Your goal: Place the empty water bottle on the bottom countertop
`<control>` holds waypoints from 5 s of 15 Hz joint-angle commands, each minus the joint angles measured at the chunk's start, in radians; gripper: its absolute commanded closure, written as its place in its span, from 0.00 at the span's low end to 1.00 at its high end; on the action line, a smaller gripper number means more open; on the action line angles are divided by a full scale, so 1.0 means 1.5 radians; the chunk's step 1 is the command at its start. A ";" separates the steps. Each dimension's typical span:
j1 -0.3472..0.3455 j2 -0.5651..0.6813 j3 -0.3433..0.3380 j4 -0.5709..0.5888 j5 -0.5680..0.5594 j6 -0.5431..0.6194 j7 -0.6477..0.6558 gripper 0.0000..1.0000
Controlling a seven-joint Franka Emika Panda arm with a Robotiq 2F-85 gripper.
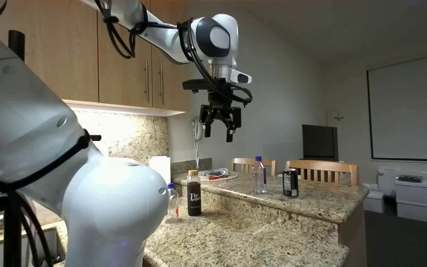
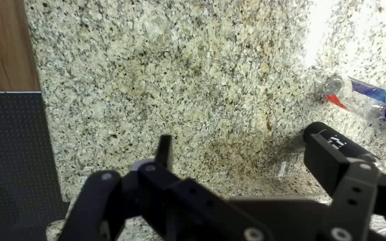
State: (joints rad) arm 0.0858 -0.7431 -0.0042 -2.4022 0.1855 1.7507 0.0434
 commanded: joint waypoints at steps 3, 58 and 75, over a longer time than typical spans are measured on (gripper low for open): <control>-0.012 0.001 0.008 0.001 0.006 -0.002 -0.006 0.00; 0.064 0.838 0.065 0.782 -0.177 0.167 -0.002 0.00; 0.051 0.858 0.073 0.792 -0.120 0.120 -0.010 0.53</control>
State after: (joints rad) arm 0.1727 0.5318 0.0962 -1.2357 -0.0269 1.9562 0.0439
